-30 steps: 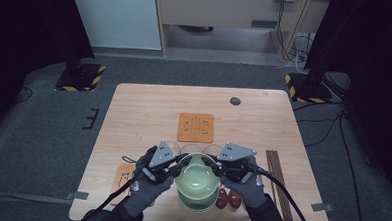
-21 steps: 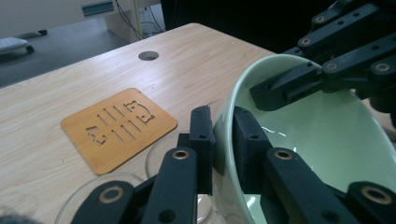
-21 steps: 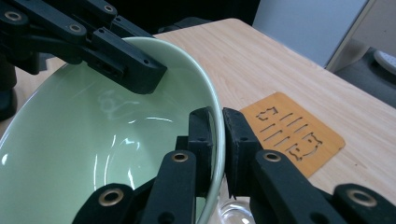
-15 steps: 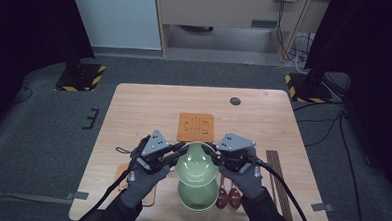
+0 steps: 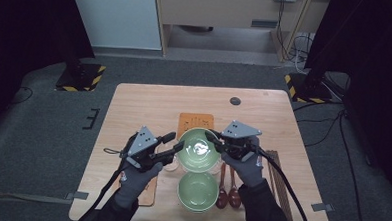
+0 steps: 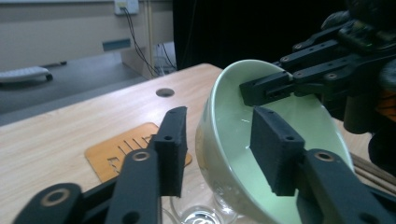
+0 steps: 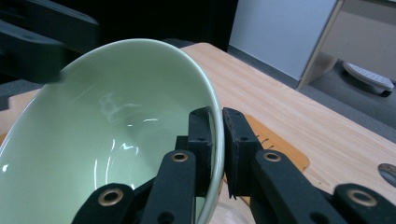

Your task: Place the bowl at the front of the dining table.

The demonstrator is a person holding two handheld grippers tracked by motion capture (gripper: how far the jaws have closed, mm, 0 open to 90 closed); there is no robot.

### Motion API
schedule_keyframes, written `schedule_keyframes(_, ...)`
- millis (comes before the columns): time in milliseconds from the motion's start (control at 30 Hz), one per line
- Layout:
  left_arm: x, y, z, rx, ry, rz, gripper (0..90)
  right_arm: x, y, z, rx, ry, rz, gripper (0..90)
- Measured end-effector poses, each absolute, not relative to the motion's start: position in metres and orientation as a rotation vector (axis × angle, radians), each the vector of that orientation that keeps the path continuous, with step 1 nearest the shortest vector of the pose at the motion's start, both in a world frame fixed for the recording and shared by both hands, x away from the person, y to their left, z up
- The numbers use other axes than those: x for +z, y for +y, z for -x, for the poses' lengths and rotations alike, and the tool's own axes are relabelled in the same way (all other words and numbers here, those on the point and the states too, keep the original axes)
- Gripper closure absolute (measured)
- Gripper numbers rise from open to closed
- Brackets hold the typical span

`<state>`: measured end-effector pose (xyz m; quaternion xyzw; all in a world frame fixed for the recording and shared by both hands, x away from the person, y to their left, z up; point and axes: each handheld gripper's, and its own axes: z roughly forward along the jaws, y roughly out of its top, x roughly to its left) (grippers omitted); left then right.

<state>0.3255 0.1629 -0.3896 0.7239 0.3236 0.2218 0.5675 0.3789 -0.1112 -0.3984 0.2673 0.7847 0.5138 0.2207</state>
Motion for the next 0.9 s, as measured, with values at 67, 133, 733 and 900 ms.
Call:
schedule_keyframes(67, -0.388, 0.17, -0.324, 0.547, 0.769, -1.685, 51.3, -0.397, -0.112, -0.383, 1.428, 2.155, -0.756, 82.7)
schedule_keyframes(133, -0.388, 0.178, -0.323, 0.569, 0.786, -1.676, 49.5, -0.396, -0.113, -0.388, 1.434, 2.143, -0.769, 82.7)
schedule_keyframes(733, -0.438, 0.234, -0.362, 0.631, 1.037, -1.715, 40.0, -0.391, -0.114, -0.43, 1.458, 2.079, -0.872, 82.4)
schedule_keyframes(900, -0.461, 0.249, -0.383, 0.63, 1.129, -1.754, 38.4, -0.395, -0.114, -0.439, 1.463, 2.074, -0.899, 82.4)
